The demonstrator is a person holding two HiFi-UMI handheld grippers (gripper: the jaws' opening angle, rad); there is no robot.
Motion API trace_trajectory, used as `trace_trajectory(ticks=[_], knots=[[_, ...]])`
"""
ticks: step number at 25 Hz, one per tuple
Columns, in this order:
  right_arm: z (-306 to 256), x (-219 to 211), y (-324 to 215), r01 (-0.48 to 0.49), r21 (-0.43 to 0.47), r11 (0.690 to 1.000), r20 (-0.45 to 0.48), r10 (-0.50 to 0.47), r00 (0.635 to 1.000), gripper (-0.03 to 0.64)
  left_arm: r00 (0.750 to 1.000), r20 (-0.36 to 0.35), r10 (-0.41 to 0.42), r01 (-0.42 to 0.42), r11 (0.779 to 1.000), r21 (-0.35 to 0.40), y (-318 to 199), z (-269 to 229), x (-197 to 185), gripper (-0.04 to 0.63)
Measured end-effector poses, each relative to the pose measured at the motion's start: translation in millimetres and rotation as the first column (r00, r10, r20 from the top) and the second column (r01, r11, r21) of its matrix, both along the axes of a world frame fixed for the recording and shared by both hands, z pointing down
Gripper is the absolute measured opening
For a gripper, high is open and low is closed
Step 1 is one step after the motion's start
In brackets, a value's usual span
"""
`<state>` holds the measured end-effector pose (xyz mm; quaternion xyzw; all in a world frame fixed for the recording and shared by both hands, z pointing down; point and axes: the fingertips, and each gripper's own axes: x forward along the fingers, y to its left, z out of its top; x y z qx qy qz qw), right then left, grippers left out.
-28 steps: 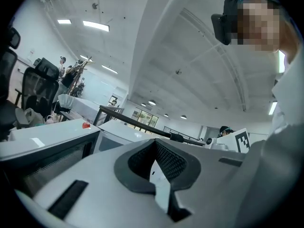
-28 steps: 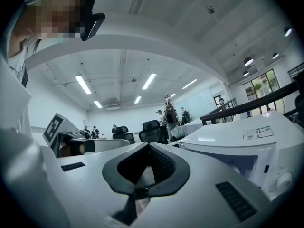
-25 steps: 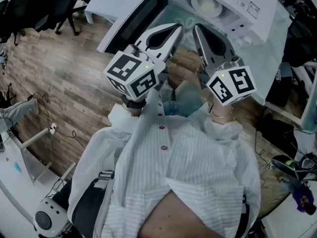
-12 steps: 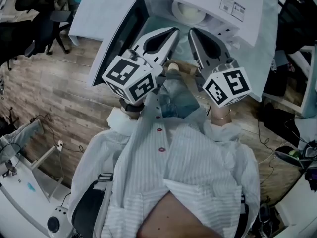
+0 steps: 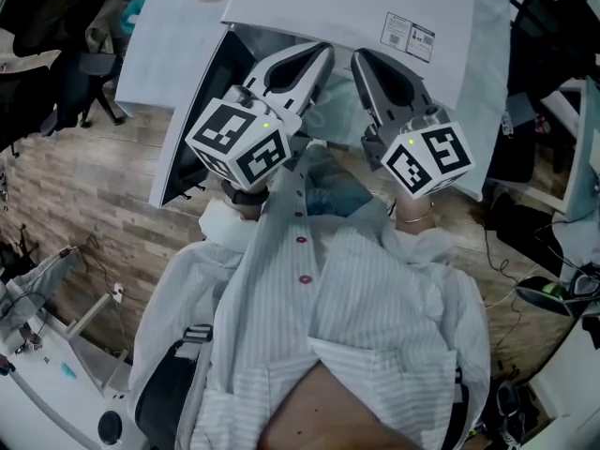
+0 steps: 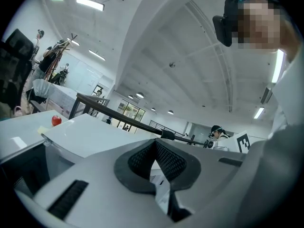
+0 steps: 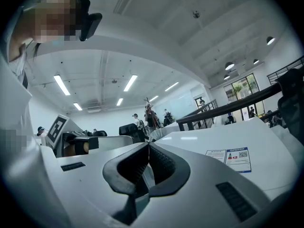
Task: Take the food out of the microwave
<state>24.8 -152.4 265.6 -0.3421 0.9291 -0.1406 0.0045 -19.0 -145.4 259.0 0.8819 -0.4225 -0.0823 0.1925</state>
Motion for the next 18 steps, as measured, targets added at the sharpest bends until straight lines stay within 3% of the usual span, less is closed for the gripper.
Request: trace_trajectory(ticks=[8,18], knots=[[-5,8,-13,-0.015,-0.003,1.000,0.019,0.015,1.000,0.032,1.000,0.005,0.002,-0.002,1.000,-0.004,-15,-6,2,0.008],[-1,13,-14,-0.085,-0.034,0.996,0.020,0.086,0.996,0.032,0.996,0.005,0.085,-0.085,0.996,-0.018,-22,-2,5,0.008]])
